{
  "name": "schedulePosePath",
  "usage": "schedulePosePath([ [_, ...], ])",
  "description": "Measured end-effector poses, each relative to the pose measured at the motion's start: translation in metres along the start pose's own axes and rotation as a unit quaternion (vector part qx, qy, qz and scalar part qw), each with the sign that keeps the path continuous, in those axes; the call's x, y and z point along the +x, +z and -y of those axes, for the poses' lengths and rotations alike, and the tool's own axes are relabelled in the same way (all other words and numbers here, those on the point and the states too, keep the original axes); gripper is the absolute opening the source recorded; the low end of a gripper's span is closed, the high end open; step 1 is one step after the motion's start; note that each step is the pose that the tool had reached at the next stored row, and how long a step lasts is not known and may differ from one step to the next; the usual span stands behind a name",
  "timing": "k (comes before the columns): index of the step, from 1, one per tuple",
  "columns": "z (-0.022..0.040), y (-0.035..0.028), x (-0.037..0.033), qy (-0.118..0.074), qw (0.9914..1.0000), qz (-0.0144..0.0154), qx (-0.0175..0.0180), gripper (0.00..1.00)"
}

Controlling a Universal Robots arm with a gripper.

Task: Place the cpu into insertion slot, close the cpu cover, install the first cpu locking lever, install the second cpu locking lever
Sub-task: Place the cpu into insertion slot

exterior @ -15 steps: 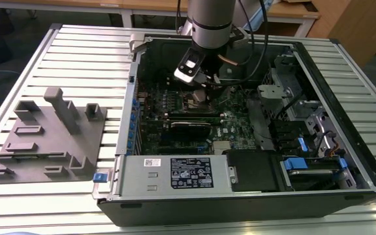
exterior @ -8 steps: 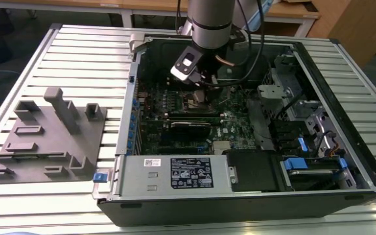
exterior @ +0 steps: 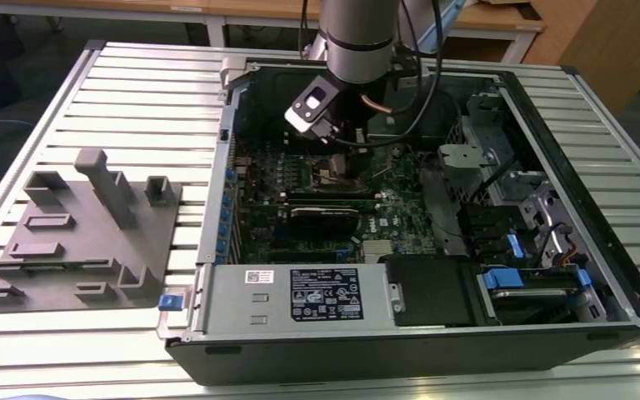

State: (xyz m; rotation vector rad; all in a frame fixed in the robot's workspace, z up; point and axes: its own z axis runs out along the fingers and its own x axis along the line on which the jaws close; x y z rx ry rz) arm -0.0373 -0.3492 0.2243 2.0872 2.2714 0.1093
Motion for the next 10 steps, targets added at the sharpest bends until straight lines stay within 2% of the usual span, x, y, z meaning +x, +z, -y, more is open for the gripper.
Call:
schedulePosePath([
  [2,0.0000,0.0001,0.0000,0.017,0.99985,0.0016,-0.0001,0.54],
  [3,0.0000,0.0001,-0.0001,0.020,0.99979,0.0018,-0.0001,0.54],
  [10,0.0003,0.0001,0.0022,0.022,0.99976,0.0019,-0.0003,0.54],
])
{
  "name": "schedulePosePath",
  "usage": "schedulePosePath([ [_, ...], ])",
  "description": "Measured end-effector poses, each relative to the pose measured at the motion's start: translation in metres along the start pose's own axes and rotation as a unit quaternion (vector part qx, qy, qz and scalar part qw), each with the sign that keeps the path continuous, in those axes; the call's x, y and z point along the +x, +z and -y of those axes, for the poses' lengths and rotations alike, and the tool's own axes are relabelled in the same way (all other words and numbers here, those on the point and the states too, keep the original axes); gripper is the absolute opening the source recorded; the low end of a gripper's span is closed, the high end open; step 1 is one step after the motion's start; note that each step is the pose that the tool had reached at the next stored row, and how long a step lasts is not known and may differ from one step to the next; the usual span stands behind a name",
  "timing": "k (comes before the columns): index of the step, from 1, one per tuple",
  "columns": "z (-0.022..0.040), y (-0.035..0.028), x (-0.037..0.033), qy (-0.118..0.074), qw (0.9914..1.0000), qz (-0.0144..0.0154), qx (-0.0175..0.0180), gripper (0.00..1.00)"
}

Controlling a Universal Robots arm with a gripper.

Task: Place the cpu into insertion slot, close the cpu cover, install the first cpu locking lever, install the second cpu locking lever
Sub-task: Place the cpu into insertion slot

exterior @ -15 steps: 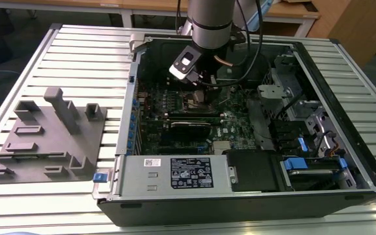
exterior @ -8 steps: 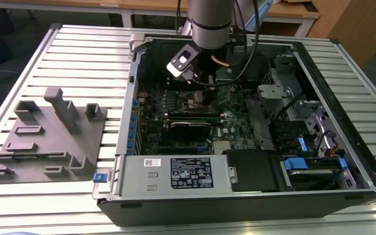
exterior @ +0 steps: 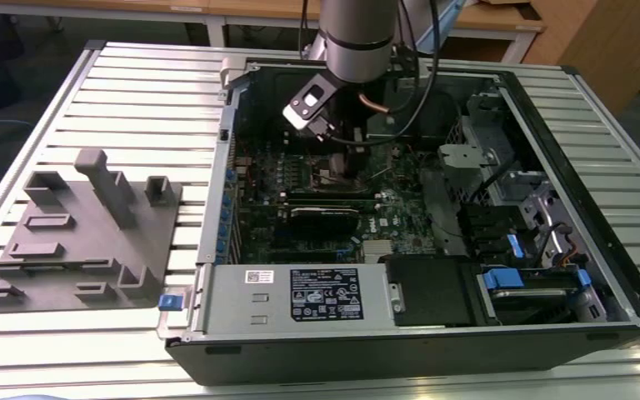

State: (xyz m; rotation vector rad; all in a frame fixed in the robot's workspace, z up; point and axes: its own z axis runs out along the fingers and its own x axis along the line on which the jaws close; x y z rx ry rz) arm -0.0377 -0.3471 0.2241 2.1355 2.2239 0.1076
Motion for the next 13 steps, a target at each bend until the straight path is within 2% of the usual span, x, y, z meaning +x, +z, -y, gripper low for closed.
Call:
schedulePosePath([
  [5,0.0030,0.0010,0.0053,0.004,0.99999,0.0003,0.0000,0.54],
  [13,0.0072,0.0029,0.0070,0.026,0.99967,0.0023,-0.0002,0.54],
])
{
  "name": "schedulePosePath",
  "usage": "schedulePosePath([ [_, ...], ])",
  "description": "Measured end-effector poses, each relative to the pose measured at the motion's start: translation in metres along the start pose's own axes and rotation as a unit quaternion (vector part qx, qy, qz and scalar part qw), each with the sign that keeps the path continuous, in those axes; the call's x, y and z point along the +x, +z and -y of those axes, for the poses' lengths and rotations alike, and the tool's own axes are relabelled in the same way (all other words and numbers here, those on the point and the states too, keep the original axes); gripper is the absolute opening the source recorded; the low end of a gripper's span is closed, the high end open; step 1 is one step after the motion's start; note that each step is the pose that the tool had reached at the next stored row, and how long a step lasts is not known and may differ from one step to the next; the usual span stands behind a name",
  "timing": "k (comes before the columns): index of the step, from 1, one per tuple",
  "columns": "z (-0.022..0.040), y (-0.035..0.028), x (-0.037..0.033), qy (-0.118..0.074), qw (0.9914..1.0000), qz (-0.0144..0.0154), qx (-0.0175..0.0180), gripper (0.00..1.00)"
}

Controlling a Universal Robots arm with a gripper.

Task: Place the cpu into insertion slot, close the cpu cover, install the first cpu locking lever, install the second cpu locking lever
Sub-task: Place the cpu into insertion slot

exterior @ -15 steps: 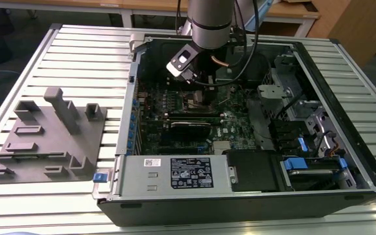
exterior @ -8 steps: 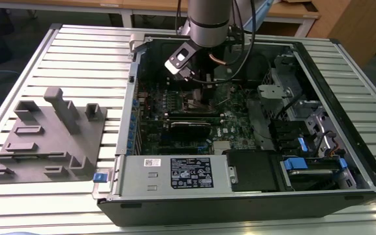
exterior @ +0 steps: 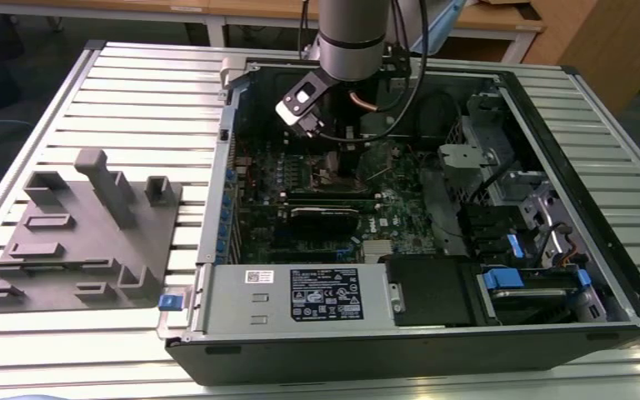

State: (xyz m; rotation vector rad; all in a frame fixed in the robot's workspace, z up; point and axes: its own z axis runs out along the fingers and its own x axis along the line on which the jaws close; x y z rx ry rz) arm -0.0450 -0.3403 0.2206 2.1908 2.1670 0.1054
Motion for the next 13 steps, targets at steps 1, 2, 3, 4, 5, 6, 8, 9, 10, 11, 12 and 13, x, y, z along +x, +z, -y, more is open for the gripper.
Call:
schedulePosePath([
  [1,0.0000,0.0000,0.0000,0.000,1.00000,0.0001,0.0000,0.54],
  [2,0.0000,0.0004,0.0001,0.000,1.00000,0.0000,0.0000,0.54],
  [3,0.0002,0.0017,0.0001,0.000,1.00000,0.0000,0.0000,0.54],
  [4,0.0005,0.0032,0.0000,0.000,1.00000,0.0000,-0.0001,0.54],
  [5,0.0009,0.0047,0.0000,0.000,1.00000,0.0001,-0.0001,0.54],
  [6,0.0013,0.0061,0.0000,0.000,1.00000,0.0001,-0.0001,0.54],
  [8,0.0015,0.0063,0.0000,0.000,1.00000,0.0001,-0.0001,0.54],
  [9,0.0015,0.0063,-0.0001,0.000,1.00000,0.0002,-0.0001,0.54],
  [10,0.0023,0.0065,-0.0001,0.000,1.00000,0.0001,-0.0001,0.54],
  [11,0.0038,0.0067,-0.0001,0.000,1.00000,0.0001,-0.0002,0.54],
  [12,0.0052,0.0071,-0.0001,0.000,1.00000,0.0000,-0.0001,0.54],
  [13,0.0055,0.0078,0.0000,0.000,1.00000,0.0000,-0.0002,0.54],
])
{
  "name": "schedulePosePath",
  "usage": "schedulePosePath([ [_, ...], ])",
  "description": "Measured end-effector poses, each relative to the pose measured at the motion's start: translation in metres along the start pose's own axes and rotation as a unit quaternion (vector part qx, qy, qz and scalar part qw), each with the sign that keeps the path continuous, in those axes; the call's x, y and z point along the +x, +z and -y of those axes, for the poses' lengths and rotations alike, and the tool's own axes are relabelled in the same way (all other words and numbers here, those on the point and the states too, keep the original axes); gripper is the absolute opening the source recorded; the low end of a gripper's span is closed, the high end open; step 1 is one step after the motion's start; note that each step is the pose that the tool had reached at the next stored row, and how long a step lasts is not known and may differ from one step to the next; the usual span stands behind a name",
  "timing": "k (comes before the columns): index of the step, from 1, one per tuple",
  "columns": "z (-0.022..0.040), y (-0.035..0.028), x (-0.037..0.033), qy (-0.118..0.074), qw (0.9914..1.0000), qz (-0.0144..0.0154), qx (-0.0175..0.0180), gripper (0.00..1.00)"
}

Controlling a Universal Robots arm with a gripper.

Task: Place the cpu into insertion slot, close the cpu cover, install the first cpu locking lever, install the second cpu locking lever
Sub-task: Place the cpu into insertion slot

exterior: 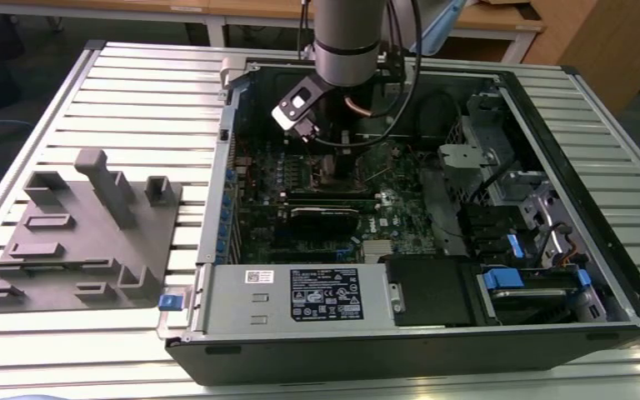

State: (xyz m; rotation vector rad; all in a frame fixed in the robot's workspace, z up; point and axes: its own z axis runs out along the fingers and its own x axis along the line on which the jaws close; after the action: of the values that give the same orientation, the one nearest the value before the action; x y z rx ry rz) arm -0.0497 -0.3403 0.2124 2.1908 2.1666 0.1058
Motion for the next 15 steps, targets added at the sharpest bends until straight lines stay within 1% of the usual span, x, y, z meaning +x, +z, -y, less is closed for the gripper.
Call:
schedulePosePath([
  [4,0.0006,0.0062,-0.0001,0.000,1.00000,0.0000,0.0000,0.54],
  [6,0.0006,0.0068,-0.0001,0.000,1.00000,0.0001,0.0001,0.54],
  [10,-0.0021,0.0073,-0.0001,0.000,1.00000,0.0001,0.0001,0.54],
  [15,-0.0017,0.0122,-0.0001,0.000,1.00000,0.0000,0.0000,0.54],
])
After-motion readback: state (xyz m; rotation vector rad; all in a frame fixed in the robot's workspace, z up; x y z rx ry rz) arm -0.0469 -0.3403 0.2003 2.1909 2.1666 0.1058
